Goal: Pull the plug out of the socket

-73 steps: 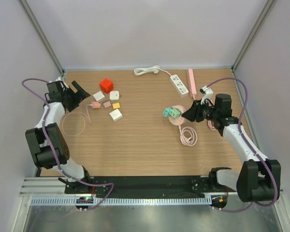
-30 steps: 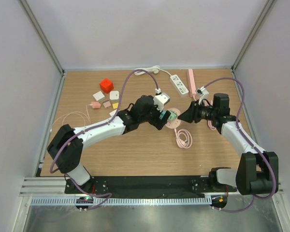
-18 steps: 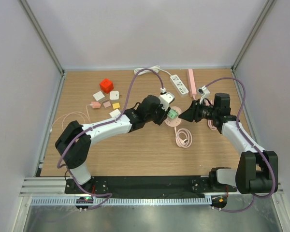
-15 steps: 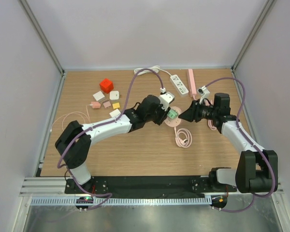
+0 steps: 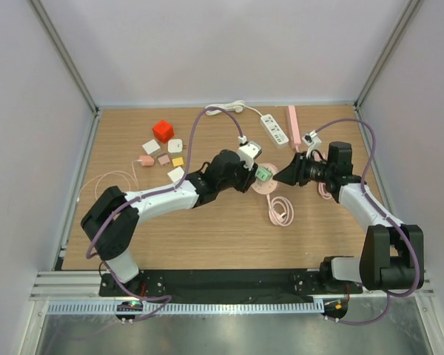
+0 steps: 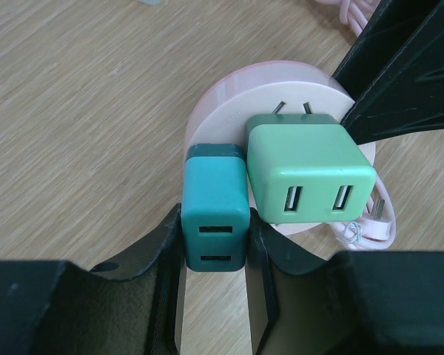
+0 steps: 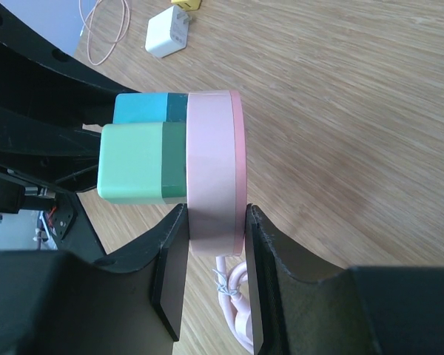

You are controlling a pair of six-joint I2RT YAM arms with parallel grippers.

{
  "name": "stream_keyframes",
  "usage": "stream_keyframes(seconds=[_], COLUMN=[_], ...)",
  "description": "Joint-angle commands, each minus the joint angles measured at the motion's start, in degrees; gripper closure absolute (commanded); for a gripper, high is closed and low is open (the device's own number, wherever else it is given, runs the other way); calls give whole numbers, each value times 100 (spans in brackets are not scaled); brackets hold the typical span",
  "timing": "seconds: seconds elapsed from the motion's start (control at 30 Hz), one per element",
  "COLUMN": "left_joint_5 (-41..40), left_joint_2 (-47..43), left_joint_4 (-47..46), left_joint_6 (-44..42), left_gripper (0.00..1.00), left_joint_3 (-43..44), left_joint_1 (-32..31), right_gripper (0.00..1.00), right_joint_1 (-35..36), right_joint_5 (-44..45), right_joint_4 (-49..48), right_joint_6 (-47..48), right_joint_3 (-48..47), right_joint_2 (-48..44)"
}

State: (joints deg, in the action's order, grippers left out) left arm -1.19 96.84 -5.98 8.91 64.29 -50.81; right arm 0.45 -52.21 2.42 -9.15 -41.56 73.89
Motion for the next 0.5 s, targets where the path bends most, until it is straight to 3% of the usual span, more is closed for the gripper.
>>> stream_keyframes(seconds=[0.0,0.13,0.27,0.4,0.43,0.47], left_joint_5=[356,444,436,479,471,462], left_joint_2=[-192,-174,-165,-156,-165,-183], left_joint_4=[-1001,-1195,-1300,-1380,-1406,-1484], left_joint_6=[251,357,419,445,471,498], left_gripper=[65,58,58,83,100,100], left_joint_3=[22,-22,-40,-66,-83,-101], left_joint_1=[-26,-26,-17,-17,-17,-17], right_gripper=[99,99,99,99,99,99], right_joint_1=[26,26,26,26,26,34], right_joint_5=[-624,-677,-729,-765,-774,-774], right_joint_4=[-531,-584,-637,-681,-681,-690], right_joint_6=[-324,-386,-447,-509,-527,-535], right_joint_3=[-159,-150,-142,-133,-142,-142], right_joint_2=[11,29,56,91,99,108])
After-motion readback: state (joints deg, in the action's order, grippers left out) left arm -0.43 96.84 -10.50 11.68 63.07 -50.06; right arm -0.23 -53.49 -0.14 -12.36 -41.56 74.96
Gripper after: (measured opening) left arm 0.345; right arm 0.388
